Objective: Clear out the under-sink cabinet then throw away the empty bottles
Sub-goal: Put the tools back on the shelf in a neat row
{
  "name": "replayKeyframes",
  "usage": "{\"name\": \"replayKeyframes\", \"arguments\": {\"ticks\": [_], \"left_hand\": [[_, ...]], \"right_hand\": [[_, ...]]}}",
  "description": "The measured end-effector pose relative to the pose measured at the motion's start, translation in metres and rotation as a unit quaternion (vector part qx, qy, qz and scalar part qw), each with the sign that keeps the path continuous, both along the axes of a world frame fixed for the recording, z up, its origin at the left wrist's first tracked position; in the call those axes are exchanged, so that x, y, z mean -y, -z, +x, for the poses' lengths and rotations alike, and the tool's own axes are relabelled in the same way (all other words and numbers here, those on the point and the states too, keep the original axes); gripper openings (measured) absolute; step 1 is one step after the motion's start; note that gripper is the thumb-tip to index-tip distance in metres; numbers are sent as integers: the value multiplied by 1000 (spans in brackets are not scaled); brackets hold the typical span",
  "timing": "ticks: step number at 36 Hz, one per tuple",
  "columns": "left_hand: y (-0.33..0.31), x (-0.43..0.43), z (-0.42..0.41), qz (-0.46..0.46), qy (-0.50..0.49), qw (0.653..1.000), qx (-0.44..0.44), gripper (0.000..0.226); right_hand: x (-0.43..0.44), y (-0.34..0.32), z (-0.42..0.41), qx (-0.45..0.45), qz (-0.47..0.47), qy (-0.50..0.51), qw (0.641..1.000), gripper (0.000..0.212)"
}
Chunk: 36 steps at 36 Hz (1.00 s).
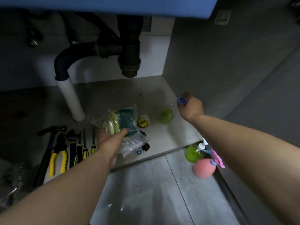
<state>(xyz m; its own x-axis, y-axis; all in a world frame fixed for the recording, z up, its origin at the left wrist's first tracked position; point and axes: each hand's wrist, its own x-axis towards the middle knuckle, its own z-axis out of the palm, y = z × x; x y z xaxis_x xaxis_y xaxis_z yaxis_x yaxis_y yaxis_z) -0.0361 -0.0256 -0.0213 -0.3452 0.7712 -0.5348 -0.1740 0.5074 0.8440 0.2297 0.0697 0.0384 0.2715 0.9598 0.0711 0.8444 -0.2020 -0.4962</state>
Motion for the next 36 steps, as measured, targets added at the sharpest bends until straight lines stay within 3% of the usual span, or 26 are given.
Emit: {"name": "replayKeyframes", "arguments": {"ticks": [6,12,25,28,32,34,36], "left_hand": [[7,-9,-7,-18,-12,999,36,65],[11,-23,6,0,7,998,58,56],[25,-28,46,-5,77,993,89,66],[24,-31,55,-12,110,988,110,71],[14,-34,66,-11,128,986,108,93],[9,-35,70,-11,129,986,105,99],[4,-36,75,-10,133,985,109,98]], "right_hand": [[-45,9,-14,38,-15,35,999,28],[-65,1,23,93,-34,38,994,29],[-78,8,73,97,-77,24,992,28],[-77,13,67,76,-55,32,995,33],[-57,21,51,17,-12,71,997,46],[-39,25,35,-50,13,78,996,38],[-16,27,16,-178,-8,30,984,28]]}}
